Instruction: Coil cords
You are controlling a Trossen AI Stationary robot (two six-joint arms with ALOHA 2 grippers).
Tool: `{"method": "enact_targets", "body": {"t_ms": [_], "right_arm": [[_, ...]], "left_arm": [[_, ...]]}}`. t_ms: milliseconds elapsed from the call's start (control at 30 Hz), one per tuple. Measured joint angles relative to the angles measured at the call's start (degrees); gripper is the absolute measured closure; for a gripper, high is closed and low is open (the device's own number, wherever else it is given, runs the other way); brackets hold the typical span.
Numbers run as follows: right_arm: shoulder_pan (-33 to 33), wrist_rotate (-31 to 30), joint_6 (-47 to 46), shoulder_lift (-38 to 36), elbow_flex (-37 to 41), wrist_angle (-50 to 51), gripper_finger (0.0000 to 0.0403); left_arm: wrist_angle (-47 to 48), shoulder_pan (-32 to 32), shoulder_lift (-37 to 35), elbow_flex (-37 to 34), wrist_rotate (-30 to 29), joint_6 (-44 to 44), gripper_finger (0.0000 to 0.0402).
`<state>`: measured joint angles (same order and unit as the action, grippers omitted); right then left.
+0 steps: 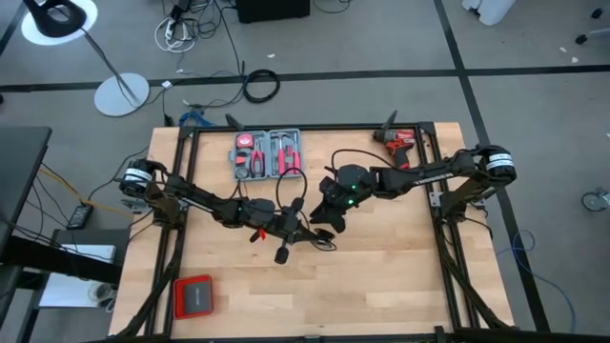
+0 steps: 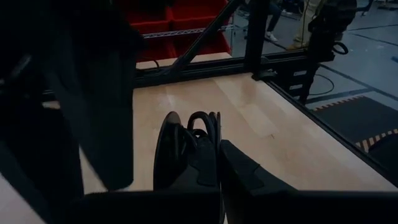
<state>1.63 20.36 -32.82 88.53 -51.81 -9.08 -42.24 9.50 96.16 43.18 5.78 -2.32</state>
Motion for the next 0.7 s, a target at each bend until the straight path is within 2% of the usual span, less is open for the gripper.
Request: {"method": "enact_targets", "body": {"t_ms": [700], "right_arm": [[-0.1,0.4,-0.7,0.4,0.0,-6.2,0.0268]], "left_arm": [[-1.1,0.0,0.0,0.0,0.0,-0.1,0.04]]}}
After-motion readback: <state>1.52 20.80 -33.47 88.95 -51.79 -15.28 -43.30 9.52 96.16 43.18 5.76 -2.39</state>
